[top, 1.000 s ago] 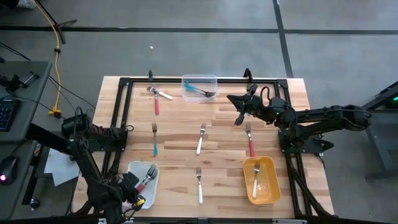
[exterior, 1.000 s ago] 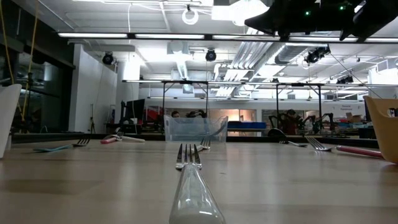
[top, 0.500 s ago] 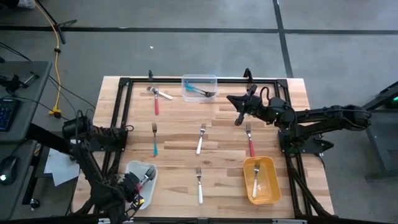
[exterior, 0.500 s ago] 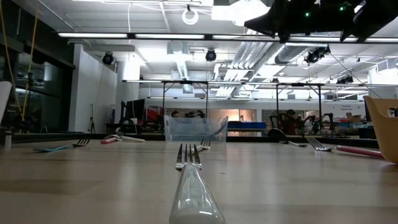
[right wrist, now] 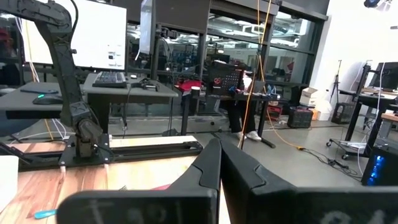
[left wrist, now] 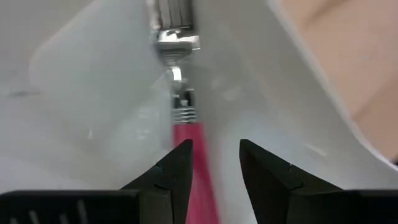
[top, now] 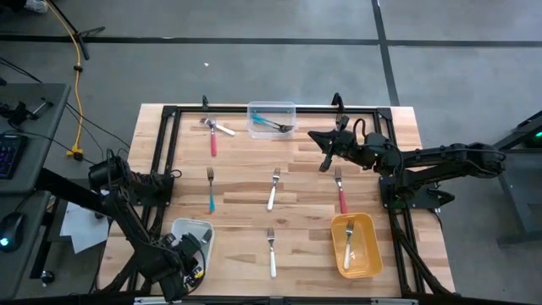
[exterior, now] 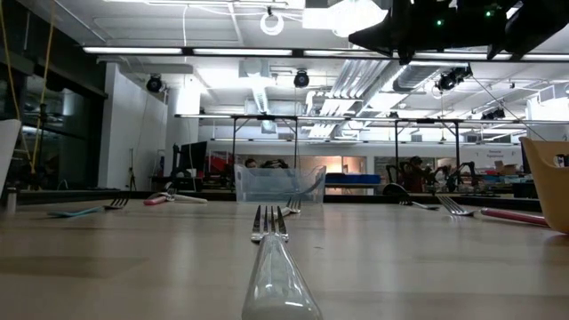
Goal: Sort silverware by color (type)
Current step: Put the red fork into the white bin, then put the white fork into the yellow bin
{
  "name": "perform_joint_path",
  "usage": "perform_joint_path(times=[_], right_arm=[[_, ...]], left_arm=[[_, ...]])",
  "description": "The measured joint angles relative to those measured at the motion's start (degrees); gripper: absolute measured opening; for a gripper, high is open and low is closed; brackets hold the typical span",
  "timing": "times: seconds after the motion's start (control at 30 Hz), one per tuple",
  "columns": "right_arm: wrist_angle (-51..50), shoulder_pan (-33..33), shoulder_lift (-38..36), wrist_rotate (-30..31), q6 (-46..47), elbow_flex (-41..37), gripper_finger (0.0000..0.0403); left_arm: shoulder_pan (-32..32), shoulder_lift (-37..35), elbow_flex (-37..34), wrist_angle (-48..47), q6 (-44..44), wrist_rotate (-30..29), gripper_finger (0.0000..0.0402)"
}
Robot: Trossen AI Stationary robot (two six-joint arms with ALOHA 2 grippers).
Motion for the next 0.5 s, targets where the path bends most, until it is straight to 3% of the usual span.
perform_joint_path(times=[0.23,0.5], right_arm=[[-0.3,0.0,0.0,0.0,0.0,0.0,0.0],[-2.8,0.0,0.0,0.0,1.5,0.0,0.0]], left_arm=[[3.5,-3.6,4.6,-0.6,17.1,0.7,0.0099],[11.5,-10.8,4.4,-0.5,44.5,-12.9,0.001]])
